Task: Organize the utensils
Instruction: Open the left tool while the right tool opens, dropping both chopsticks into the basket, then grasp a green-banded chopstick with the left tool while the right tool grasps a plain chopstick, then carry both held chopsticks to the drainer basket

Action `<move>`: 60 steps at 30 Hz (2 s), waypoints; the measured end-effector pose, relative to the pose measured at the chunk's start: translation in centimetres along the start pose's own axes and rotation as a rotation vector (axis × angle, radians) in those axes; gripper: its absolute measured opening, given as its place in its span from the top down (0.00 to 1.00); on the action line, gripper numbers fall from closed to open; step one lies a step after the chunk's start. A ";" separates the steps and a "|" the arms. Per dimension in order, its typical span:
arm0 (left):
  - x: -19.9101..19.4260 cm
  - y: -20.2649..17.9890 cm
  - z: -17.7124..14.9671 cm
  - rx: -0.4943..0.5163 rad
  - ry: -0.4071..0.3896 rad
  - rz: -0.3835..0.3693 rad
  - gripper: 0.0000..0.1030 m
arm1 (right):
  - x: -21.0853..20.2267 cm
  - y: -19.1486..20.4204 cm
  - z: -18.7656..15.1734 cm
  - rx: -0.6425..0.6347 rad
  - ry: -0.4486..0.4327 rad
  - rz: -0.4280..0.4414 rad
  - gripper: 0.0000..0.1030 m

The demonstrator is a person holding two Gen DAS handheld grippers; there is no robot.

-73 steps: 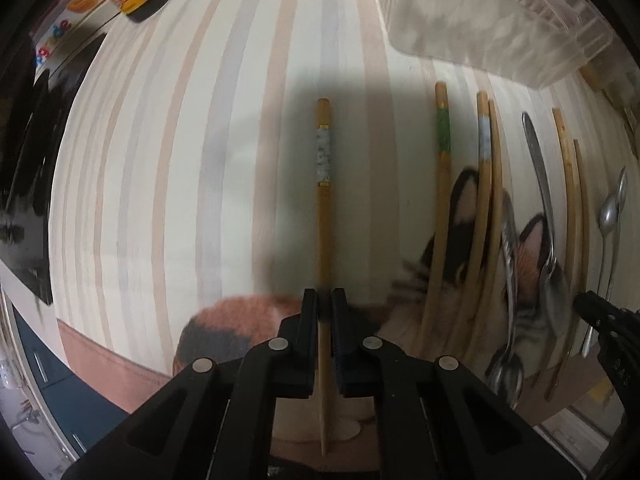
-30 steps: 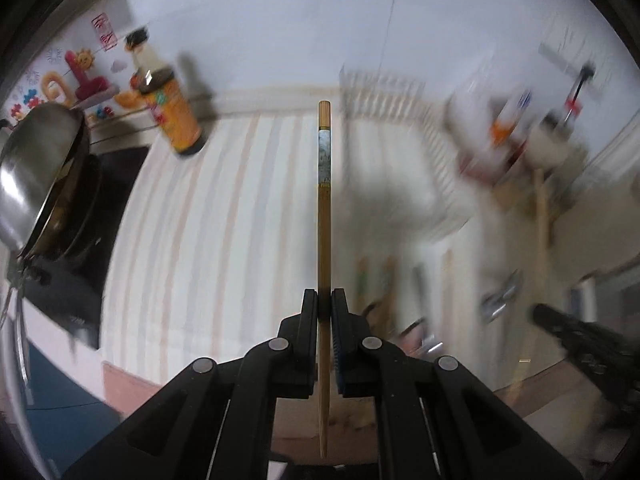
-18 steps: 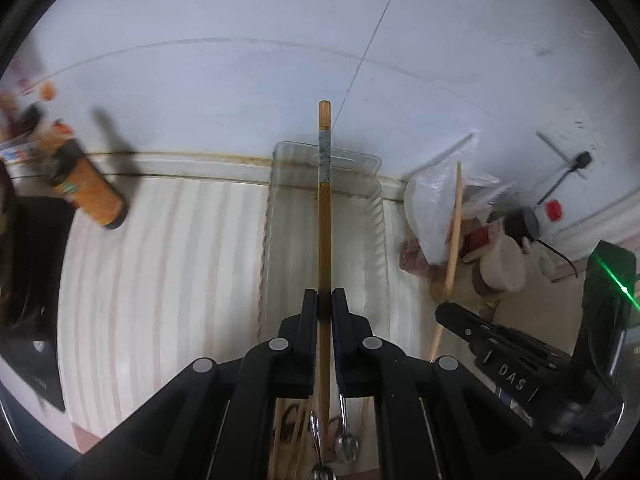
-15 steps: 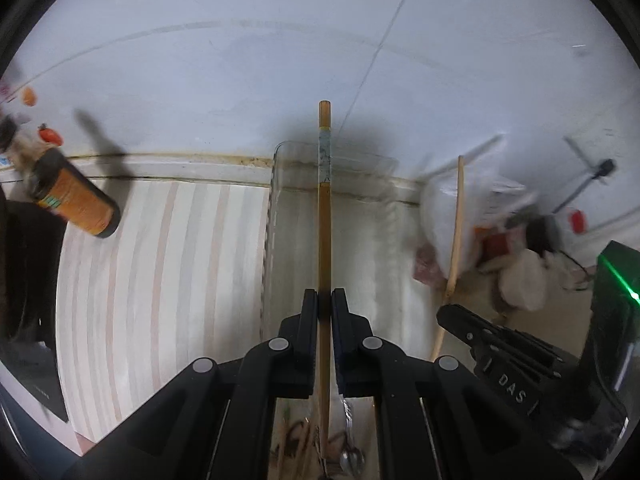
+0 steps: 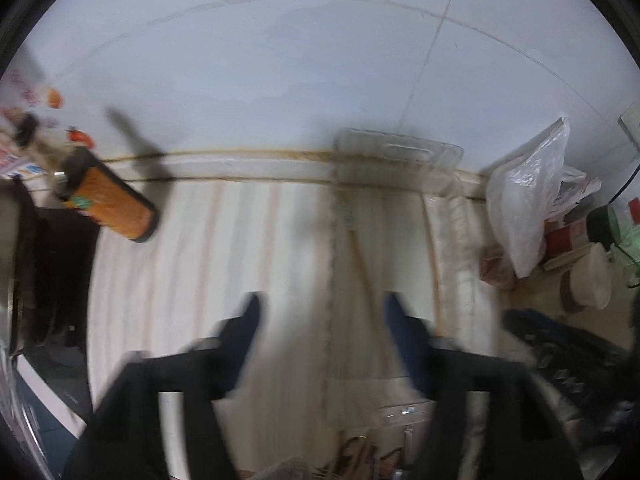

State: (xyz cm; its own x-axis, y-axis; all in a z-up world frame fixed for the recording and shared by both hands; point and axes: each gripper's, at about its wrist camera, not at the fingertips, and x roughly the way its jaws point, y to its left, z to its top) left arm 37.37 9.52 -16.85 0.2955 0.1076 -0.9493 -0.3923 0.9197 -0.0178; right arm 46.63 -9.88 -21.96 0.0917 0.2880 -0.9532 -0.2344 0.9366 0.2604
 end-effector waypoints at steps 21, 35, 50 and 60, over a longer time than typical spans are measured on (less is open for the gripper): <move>1.3 2.0 -15.9 0.052 0.052 0.108 0.00 | -2.6 -6.0 -17.6 0.116 -0.091 -0.070 0.50; 8.5 -1.0 -21.4 0.114 0.250 -0.024 0.95 | 2.8 -6.4 -22.5 0.134 0.047 -0.040 0.57; 7.8 2.3 -24.0 0.032 0.254 -0.014 0.95 | 7.3 -1.7 -23.2 -0.036 0.100 -0.195 0.93; 7.5 2.6 -24.4 0.058 0.250 -0.011 0.95 | 7.1 -3.5 -26.5 -0.052 0.158 -0.245 0.93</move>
State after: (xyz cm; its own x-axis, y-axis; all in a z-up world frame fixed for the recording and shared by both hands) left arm 17.37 3.49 -31.68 0.0721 0.0073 -0.9974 -0.3373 0.9412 -0.0175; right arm 22.49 -16.40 -33.69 0.0005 0.0163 -0.9999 -0.2739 0.9616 0.0155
